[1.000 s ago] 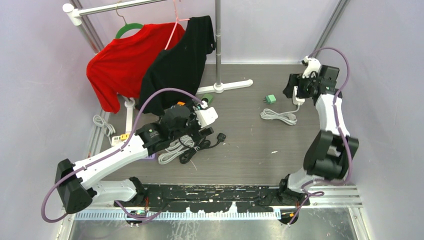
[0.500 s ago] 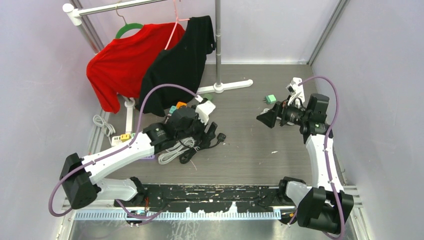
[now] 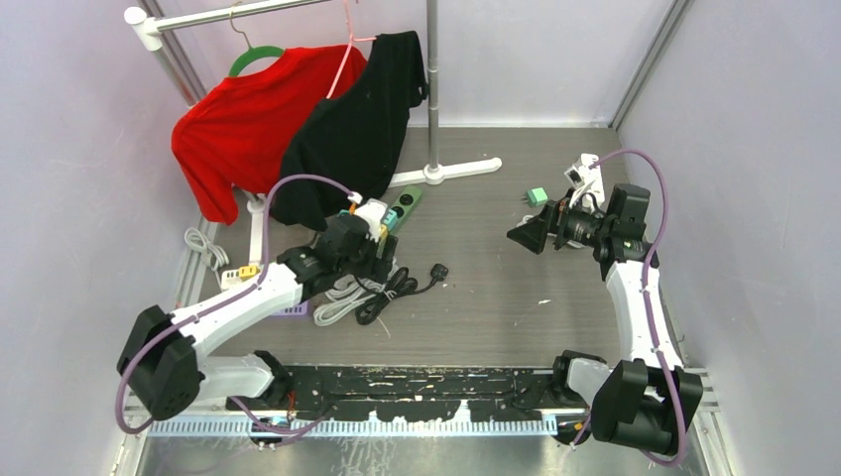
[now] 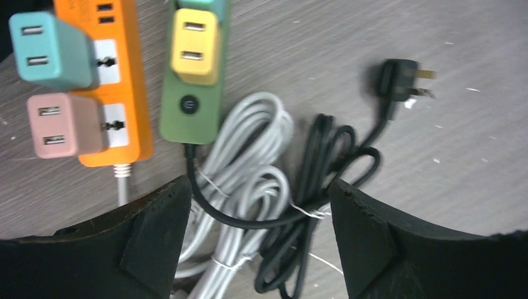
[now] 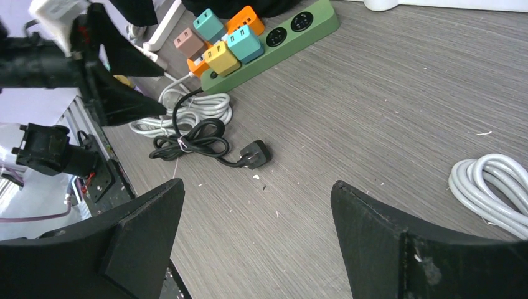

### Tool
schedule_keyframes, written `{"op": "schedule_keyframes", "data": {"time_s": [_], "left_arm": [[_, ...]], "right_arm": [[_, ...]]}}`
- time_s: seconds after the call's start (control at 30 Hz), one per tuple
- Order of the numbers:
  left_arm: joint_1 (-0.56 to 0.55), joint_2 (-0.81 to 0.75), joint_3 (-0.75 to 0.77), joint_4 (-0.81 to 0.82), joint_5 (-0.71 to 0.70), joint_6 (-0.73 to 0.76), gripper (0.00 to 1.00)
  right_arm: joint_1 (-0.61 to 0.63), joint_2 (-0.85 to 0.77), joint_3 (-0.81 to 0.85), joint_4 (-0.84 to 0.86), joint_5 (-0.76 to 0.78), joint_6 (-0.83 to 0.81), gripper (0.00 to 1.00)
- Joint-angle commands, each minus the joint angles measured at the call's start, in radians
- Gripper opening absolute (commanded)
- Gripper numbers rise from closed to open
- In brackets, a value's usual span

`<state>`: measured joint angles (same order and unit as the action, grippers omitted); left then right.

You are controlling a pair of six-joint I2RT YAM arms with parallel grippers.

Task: Pull the plug off the socket
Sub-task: Move the socket to the center of the board.

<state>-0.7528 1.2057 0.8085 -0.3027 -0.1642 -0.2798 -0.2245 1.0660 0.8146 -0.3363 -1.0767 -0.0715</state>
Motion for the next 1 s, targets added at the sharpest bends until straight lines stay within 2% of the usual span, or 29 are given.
{"op": "schedule_keyframes", "data": {"time_s": [0.0, 0.13, 0.33, 0.67, 0.83, 0.97], "left_arm": [[0.094, 0.094, 0.054, -0.019, 0.035, 0.045, 0.81], [0.122, 0.179, 0.09, -0.009, 0.066, 0.079, 0.81], [0.125, 0.295, 0.159, -0.001, 0.066, 0.124, 0.74], [0.134, 0.41, 0.25, -0.045, -0.04, 0.191, 0.74], [0.152, 0.454, 0.269, -0.046, -0.008, 0.202, 0.74], [0.182, 0.476, 0.273, -0.039, 0.027, 0.201, 0.68]], "right_arm": [[0.004, -0.026, 0.036, 0.048, -0.037, 0.016, 0.92], [0.004, -0.024, 0.031, 0.055, -0.038, 0.018, 0.92], [0.003, -0.021, 0.023, 0.063, -0.037, 0.021, 0.92], [0.003, -0.017, 0.021, 0.065, -0.035, 0.019, 0.92], [0.003, -0.017, 0.02, 0.065, -0.035, 0.019, 0.92], [0.003, -0.017, 0.02, 0.065, -0.035, 0.018, 0.92]]}}
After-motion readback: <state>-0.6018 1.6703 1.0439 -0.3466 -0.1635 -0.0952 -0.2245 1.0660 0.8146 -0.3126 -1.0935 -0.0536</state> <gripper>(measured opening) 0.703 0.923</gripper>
